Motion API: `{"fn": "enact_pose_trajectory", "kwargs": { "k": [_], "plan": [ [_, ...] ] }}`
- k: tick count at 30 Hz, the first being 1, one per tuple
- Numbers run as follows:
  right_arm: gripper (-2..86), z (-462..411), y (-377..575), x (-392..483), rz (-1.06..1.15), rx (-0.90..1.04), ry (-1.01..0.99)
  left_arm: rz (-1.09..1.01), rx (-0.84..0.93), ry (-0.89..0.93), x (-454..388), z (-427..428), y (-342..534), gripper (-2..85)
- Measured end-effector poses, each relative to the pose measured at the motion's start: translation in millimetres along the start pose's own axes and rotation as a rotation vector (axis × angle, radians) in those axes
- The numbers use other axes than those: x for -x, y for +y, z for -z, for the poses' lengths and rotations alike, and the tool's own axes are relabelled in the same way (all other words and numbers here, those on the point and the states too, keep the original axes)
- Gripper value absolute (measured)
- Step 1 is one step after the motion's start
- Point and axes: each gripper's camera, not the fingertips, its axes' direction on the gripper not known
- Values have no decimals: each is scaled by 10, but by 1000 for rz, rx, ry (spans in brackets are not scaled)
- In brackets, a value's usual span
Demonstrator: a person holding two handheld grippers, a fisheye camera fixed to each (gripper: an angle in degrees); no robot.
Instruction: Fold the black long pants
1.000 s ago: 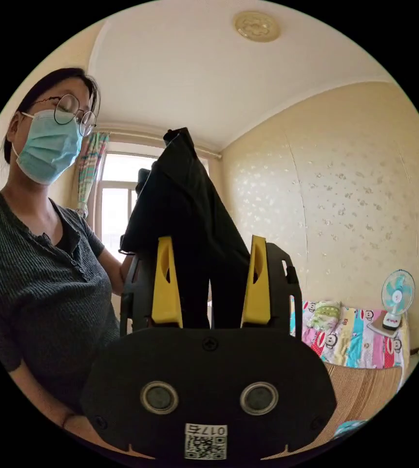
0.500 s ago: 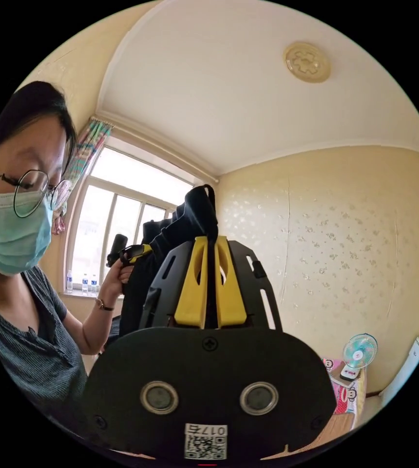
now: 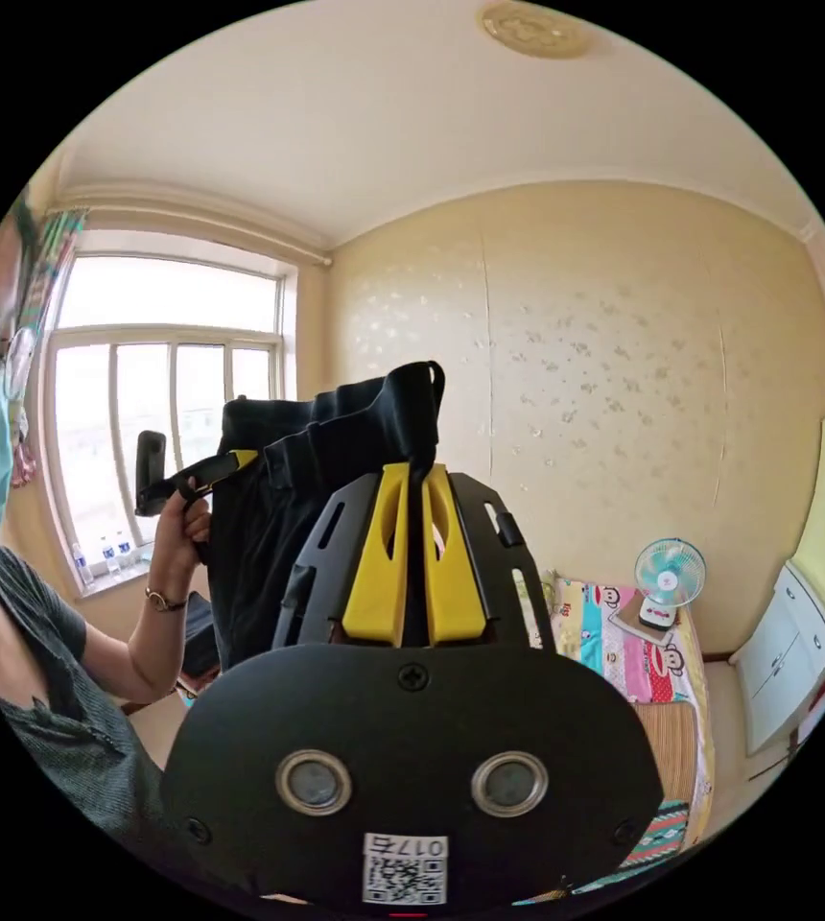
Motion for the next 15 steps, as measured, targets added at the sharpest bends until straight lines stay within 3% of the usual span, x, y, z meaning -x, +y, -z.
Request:
{"fn": "enact_pose_trajectory", "kwargs": {
  "k": [5, 8, 10, 12, 15],
  "plan": [
    [44, -2546, -525, -2143, -203, 221, 47, 237, 243, -58, 2130, -1733, -572, 41],
    [45, -3539, -261, -3028, -320, 351, 113, 404, 399, -296, 3083, -2090, -25, 89],
    [39, -3817, 223, -3437, -453, 418, 42, 406, 508, -352, 3404, -2186, 886, 99],
    [36, -3976, 894, -3648, -455, 495, -38, 457, 683, -269, 3600, -2275, 1849, 100],
    [36, -4138, 2259, -3880, -431, 820, 21, 662, 964, -194, 3787, -2132, 3540, 100]
  ]
}}
